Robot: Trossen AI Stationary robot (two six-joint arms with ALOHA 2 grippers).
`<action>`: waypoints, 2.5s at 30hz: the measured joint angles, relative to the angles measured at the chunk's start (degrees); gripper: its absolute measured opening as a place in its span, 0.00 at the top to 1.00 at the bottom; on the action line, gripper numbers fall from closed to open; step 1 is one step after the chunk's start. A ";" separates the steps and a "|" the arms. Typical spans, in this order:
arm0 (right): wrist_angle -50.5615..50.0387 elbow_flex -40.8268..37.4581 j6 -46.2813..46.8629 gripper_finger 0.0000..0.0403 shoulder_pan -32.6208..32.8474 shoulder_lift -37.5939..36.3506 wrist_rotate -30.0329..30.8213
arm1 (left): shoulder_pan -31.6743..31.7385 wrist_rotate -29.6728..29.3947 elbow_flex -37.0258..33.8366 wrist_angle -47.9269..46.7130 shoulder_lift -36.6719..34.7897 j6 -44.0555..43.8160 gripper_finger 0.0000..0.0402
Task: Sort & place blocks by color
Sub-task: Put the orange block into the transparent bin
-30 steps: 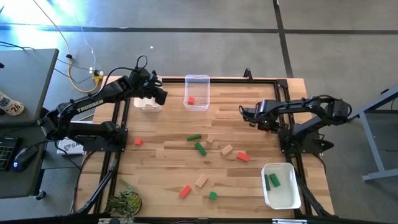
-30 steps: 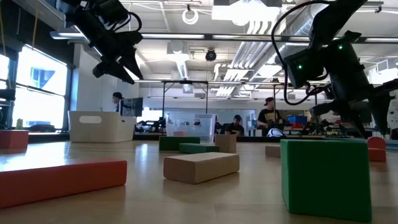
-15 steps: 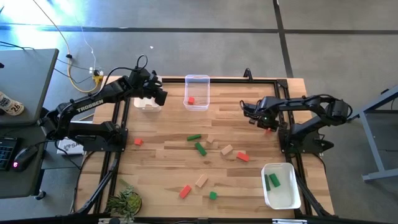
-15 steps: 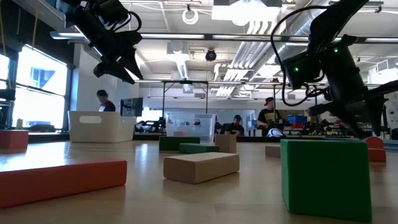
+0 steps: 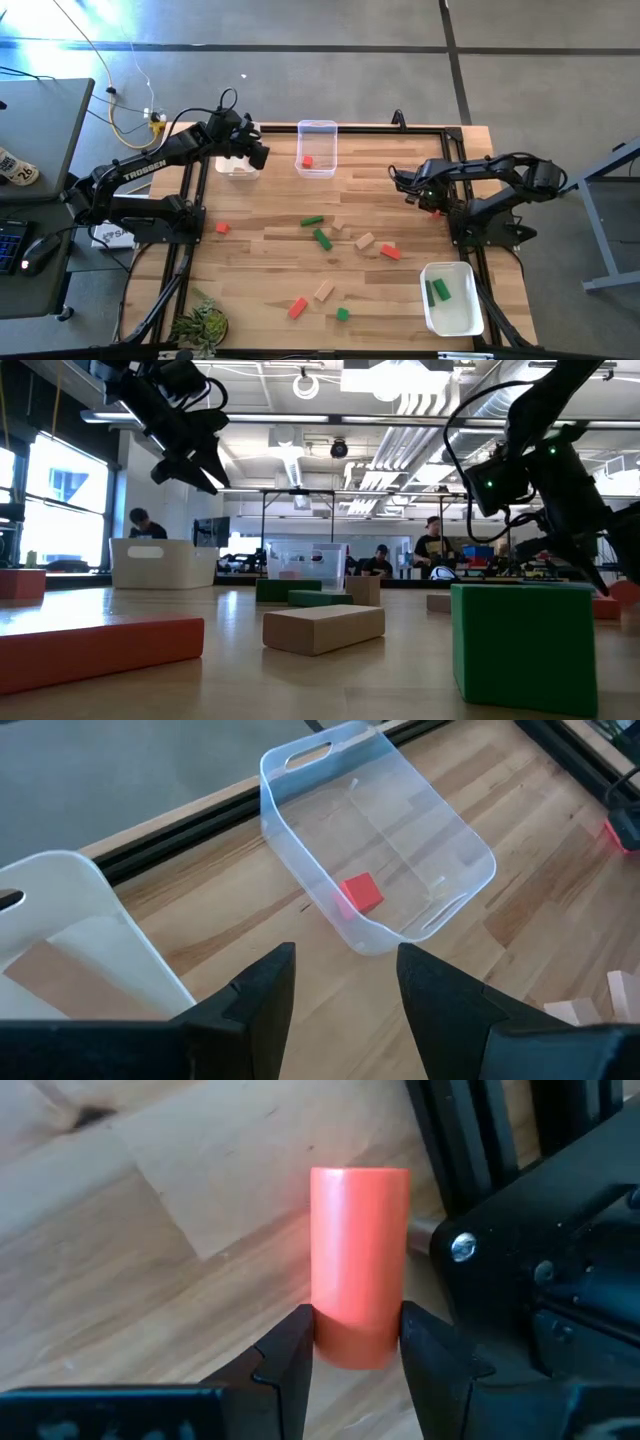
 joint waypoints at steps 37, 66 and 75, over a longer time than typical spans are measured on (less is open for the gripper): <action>3.06 -0.17 -25.64 0.73 -18.33 4.27 -3.70 | 0.00 0.02 0.02 2.46 -0.01 -0.42 0.59; 11.56 14.43 -35.23 0.77 -11.91 5.20 -5.18 | 0.07 0.02 0.02 3.80 -0.01 -0.44 0.59; 31.48 23.83 -39.39 0.77 -9.85 5.12 -4.67 | 0.07 0.02 0.02 4.58 0.00 -0.46 0.59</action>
